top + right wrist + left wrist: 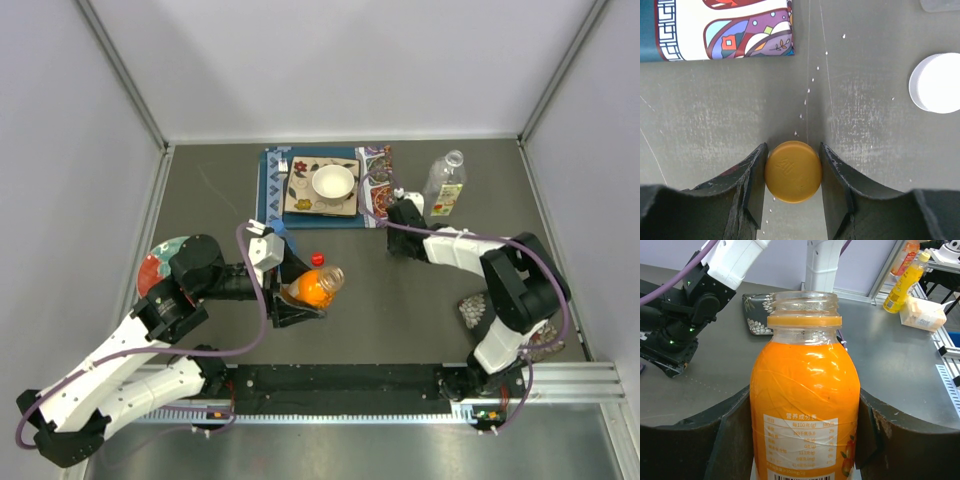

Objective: Unscrew the bottle caps

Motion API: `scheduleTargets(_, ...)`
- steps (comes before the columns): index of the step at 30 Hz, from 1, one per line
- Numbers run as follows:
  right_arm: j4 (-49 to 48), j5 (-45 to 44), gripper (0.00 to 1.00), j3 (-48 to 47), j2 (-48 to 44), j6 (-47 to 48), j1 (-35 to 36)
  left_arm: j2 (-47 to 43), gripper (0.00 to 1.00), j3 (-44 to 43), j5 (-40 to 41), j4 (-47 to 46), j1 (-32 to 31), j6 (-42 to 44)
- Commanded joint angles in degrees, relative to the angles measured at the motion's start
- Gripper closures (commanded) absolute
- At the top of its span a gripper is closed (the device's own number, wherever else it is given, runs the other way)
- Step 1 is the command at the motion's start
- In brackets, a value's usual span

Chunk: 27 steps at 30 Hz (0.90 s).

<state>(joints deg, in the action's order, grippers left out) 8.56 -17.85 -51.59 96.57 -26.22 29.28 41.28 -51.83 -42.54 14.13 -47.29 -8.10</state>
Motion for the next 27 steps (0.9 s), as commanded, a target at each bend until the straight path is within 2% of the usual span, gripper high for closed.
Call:
scheduleTargets(1,-0.38,2.11,0.51,-2.37,2.30,-0.77,-1.59,-0.06,0.62,0.42,0.53,-1.74,0.18,0.98)
scheduleTargets(4,-0.03,2.29,0.42,-2.63,2.57,-0.85,-1.50,0.03,0.62,0.42,0.62,-1.65,0.18,0.98)
scheduleTargets(11,0.50,2.03,0.37,-2.37,0.38,-1.47,-1.59,0.47,0.61,0.42,0.79,-1.56,0.18,0.80)
scheduleTargets(16,4.97,3.78,0.33,-6.93,-12.68,-2.17,-1.07,1.00,0.61,0.59,1.15,-1.65,0.18,0.80)
scheduleTargets(20,11.56,3.52,0.30,-16.77,-20.36,-0.95,1.65,1.88,0.59,0.51,1.24,-2.35,0.09,0.37)
scheduleTargets(23,10.44,7.81,0.30,-20.82,-27.46,1.60,5.60,2.84,0.59,0.42,1.50,-2.70,0.09,0.19)
scheduleTargets(25,7.37,15.09,0.29,-19.69,-31.17,3.45,8.86,3.45,0.59,0.33,2.46,-3.14,0.09,0.10)
scheduleTargets(26,2.22,19.47,0.27,-18.55,-35.01,2.93,9.04,3.72,0.59,0.33,3.08,-3.14,0.09,0.10)
scheduleTargets(27,-0.18,27.00,0.24,-16.02,-36.53,-0.99,9.04,3.98,0.59,0.24,3.60,-3.32,0.09,-0.07)
